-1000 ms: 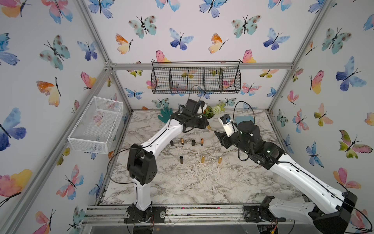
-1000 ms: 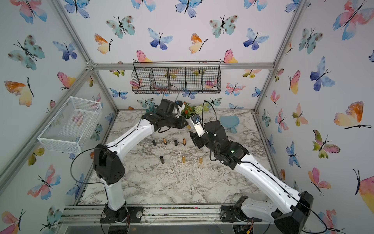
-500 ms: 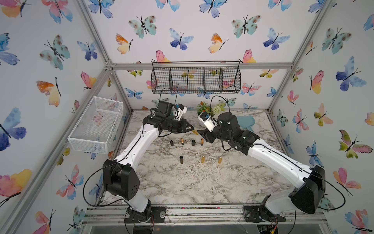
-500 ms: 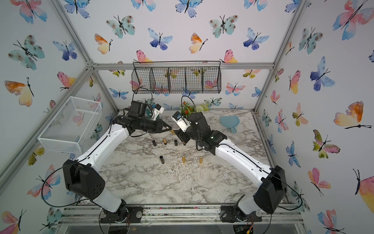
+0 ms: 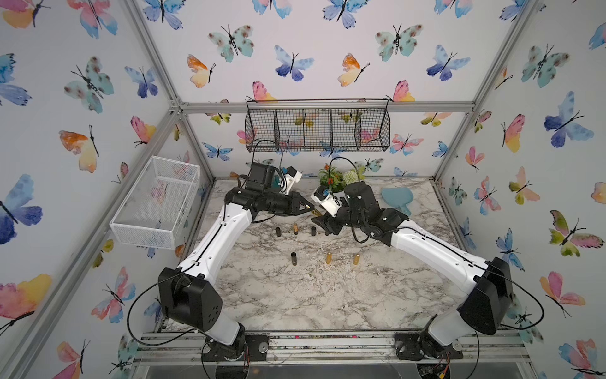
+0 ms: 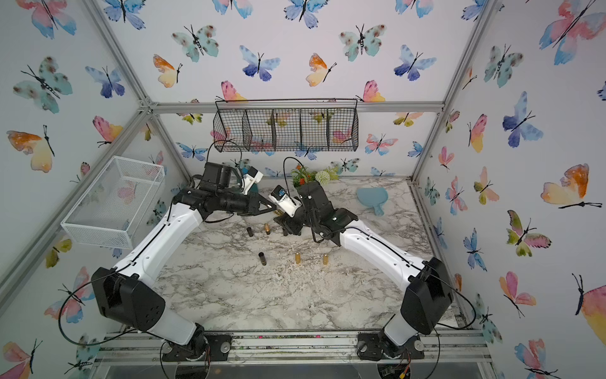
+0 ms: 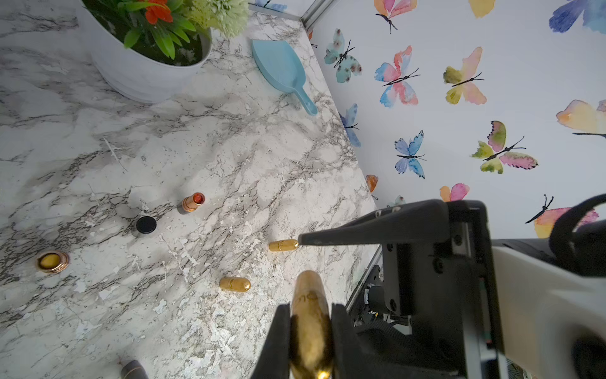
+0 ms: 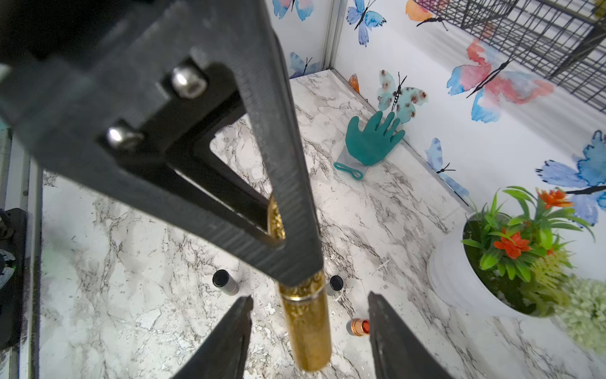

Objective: Open the lipstick cap
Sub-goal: Open the cover of the lipstick.

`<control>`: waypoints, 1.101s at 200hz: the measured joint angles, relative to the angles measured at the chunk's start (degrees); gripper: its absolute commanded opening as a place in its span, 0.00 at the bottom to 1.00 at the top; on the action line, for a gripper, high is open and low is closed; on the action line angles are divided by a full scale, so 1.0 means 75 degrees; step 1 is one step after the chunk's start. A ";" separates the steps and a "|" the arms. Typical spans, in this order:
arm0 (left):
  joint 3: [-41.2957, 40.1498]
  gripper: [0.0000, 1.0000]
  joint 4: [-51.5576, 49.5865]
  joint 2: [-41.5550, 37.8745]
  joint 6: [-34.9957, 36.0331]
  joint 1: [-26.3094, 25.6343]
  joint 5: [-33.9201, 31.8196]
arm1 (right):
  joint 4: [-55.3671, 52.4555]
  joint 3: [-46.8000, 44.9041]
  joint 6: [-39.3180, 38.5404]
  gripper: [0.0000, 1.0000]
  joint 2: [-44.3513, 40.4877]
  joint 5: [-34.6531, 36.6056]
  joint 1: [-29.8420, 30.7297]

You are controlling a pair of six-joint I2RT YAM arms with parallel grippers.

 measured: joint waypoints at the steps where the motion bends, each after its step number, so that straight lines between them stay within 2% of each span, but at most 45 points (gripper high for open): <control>1: 0.0000 0.00 0.0000 0.0000 0.0000 0.0000 0.0000 | 0.0000 0.0000 0.0000 0.52 0.0000 -0.0003 0.0000; 6: 0.0000 0.00 -0.0009 0.0000 0.0006 0.0000 0.0009 | 0.0003 0.0000 0.0000 0.48 0.0000 -0.0020 0.0000; 18: 0.0000 0.00 -0.0026 -0.0003 0.0017 0.0000 0.0038 | 0.0009 0.0000 0.0015 0.28 0.0000 -0.0067 0.0000; 25: 0.0000 0.00 -0.0035 0.0000 0.0017 0.0000 0.0055 | 0.0017 0.0000 0.0012 0.21 0.0000 -0.0096 0.0000; 84: 0.0000 0.00 -0.0096 0.0000 0.0023 0.0035 0.0055 | -0.0032 -0.0009 -0.0198 0.04 0.0000 -0.0117 0.0000; 155: 0.0058 0.00 -0.0192 0.0280 0.0096 0.0189 0.0388 | 0.0166 -0.0434 -0.0405 0.03 -0.0169 0.0603 0.0137; 198: 0.0443 0.00 -0.0172 0.0283 0.0096 0.0950 0.0210 | -0.0848 -0.1271 -0.0399 0.02 -0.0606 0.1816 -0.0038; 220: 0.0603 0.00 -0.0105 0.0338 0.0061 0.0953 0.0195 | -0.1070 -0.1323 -0.0358 0.02 -0.0667 0.2244 -0.0061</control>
